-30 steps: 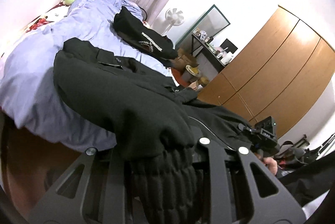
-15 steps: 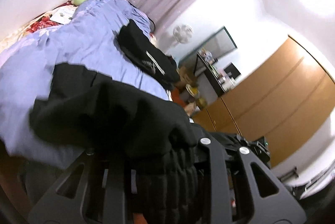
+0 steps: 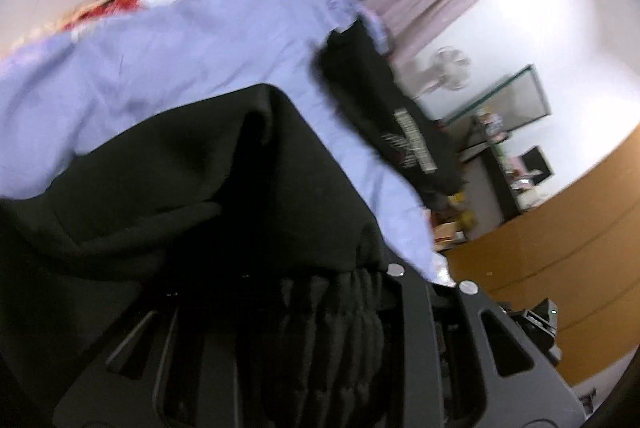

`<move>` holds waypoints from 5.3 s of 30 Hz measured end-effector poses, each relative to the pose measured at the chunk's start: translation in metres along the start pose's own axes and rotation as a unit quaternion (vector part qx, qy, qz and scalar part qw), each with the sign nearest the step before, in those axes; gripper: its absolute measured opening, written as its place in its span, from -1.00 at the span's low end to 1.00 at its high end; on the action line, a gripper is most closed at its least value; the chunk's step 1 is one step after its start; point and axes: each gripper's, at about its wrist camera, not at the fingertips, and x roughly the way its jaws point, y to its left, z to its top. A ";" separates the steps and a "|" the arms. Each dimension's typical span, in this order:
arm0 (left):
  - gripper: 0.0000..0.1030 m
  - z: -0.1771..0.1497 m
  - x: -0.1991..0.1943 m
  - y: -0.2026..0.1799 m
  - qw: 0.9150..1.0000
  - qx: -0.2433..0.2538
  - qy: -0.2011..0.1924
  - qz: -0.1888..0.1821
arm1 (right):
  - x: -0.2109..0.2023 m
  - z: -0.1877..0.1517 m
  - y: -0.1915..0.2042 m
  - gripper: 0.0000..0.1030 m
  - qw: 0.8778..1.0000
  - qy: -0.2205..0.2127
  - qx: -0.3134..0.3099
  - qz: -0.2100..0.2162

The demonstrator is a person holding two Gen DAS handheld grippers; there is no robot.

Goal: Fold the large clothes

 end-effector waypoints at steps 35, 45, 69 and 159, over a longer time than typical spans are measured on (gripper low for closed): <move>0.41 0.025 0.030 -0.029 0.976 0.192 0.096 0.048 | 0.015 0.005 0.078 0.44 0.933 0.078 -0.325 -0.132; 0.63 0.063 0.016 -0.069 0.957 0.278 0.078 0.034 | 0.013 -0.003 0.118 0.48 0.906 0.061 -0.405 -0.104; 0.64 -0.008 0.126 -0.055 0.882 0.408 0.237 -0.006 | 0.103 0.027 0.050 -0.58 0.839 0.149 -0.479 -0.211; 0.60 -0.072 -0.112 0.023 0.946 0.287 0.021 0.147 | -0.096 -0.067 -0.062 0.13 0.972 -0.067 -0.220 -0.046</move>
